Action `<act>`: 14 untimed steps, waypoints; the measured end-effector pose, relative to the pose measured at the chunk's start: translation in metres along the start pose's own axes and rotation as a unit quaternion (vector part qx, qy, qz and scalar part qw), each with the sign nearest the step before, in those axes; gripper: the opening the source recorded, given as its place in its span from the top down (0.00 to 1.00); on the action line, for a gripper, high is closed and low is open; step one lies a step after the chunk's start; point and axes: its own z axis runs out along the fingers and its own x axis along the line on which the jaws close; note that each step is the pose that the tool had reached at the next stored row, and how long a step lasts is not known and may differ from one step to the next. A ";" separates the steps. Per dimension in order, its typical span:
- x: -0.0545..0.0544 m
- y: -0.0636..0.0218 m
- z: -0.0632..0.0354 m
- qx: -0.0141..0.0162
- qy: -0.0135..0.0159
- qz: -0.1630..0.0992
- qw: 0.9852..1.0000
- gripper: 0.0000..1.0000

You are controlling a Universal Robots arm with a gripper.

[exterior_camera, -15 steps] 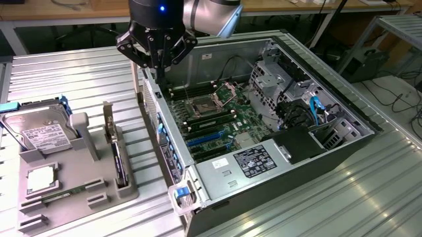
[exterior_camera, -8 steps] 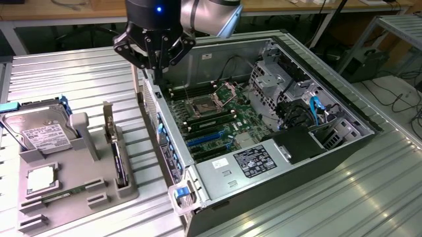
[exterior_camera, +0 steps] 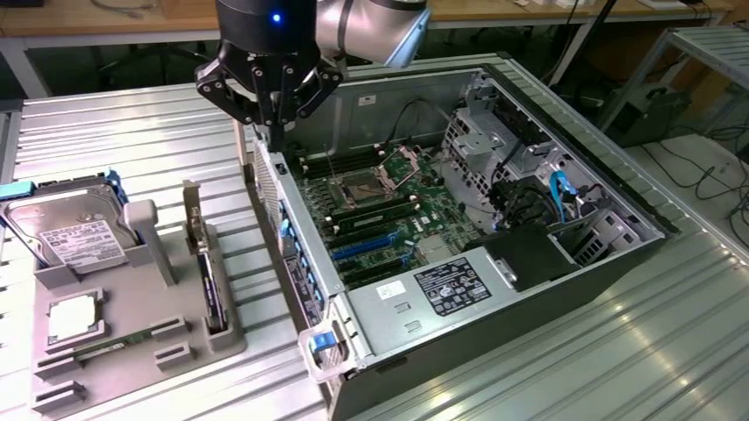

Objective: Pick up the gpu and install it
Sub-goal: 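Reach for the gpu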

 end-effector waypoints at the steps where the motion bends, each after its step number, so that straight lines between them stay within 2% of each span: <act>1: 0.001 -0.0002 0.0000 0.000 0.000 0.000 1.000 0.89; 14: 0.008 -0.0033 -0.0001 0.000 0.000 0.000 1.000 0.89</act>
